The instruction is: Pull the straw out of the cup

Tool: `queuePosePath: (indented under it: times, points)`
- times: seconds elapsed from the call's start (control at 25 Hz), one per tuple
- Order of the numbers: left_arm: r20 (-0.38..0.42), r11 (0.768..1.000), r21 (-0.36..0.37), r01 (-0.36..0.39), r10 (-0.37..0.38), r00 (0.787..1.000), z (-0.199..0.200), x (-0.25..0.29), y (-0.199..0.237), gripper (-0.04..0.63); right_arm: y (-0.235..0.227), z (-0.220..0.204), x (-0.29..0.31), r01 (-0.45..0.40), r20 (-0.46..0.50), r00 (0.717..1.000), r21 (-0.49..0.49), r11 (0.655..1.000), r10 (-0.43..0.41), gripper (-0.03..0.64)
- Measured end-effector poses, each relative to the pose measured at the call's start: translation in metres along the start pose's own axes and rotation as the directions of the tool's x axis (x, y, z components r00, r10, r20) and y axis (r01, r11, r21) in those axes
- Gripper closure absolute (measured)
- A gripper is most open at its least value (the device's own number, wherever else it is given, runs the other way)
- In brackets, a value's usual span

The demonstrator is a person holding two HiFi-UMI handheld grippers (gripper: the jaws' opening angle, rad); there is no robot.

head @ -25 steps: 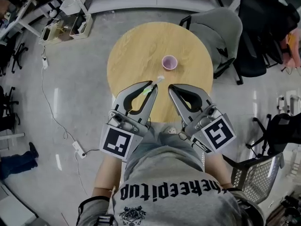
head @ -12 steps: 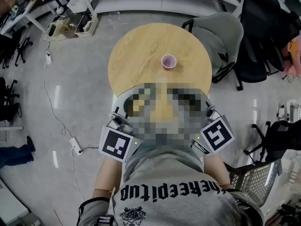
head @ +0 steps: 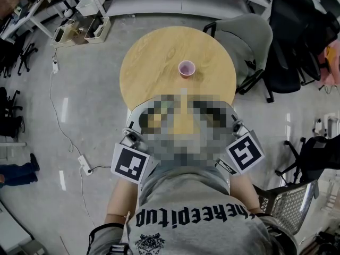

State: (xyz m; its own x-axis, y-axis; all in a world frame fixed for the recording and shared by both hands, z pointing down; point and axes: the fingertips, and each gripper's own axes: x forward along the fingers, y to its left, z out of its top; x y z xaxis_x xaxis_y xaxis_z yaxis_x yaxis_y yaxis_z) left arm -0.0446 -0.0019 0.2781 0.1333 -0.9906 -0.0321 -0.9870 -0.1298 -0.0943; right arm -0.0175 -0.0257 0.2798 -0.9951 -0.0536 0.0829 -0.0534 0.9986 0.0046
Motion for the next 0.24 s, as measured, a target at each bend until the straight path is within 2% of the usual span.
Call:
queuePosePath:
  times: [0.24]
  points:
    - [0.006,1.000,0.005,0.001,-0.001,1.000,0.0029,-0.0018,-0.0099,0.511,0.0024,0.0013,-0.0089,0.000,0.008,1.000,-0.004,1.000,0.000,0.618]
